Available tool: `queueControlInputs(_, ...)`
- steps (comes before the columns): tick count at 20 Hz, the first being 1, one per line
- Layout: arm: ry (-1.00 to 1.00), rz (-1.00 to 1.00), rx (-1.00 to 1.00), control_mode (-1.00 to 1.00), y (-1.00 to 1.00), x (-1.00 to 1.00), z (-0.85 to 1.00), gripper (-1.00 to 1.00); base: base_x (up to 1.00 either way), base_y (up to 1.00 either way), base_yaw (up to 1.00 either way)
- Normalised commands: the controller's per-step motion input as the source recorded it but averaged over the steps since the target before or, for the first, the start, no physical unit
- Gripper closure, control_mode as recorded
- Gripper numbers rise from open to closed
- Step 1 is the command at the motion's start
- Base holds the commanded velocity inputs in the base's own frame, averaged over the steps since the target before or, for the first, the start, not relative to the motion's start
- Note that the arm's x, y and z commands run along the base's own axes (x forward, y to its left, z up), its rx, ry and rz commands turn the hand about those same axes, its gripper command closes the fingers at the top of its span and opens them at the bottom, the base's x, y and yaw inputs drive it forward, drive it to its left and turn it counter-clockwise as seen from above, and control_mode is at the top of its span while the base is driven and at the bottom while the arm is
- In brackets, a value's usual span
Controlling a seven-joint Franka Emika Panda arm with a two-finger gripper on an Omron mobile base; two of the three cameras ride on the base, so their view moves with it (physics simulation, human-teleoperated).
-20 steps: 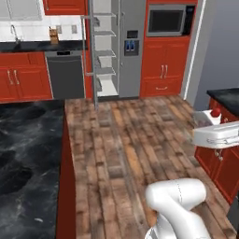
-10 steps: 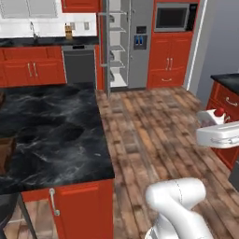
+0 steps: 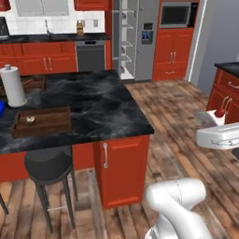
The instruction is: Take the cupcake and cake from the fridge and place them on the empty tray on the dining counter.
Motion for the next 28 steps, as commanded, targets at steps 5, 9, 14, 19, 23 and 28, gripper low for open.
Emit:
queueControlInputs(5,0.0,0.0,0.0,1.0,0.0,0.0,0.0,1.0,-0.1,0.94,-0.08)
queueControlInputs(9,0.0,0.0,0.0,1.0,0.0,0.0,0.0,1.0,0.86,0.19,-0.01)
queueControlInputs(14,0.0,0.0,0.0,1.0,0.0,0.0,0.0,1.0,0.97,-0.08,0.0)
queueControlInputs(19,0.0,0.0,0.0,1.0,0.0,0.0,0.0,1.0,0.66,0.89,0.03)
queueControlInputs(23,0.0,0.0,0.0,1.0,0.0,0.0,0.0,1.0,0.34,0.64,0.31)
queueControlInputs(28,0.0,0.0,0.0,1.0,0.0,0.0,0.0,1.0,0.31,-0.11,0.44)
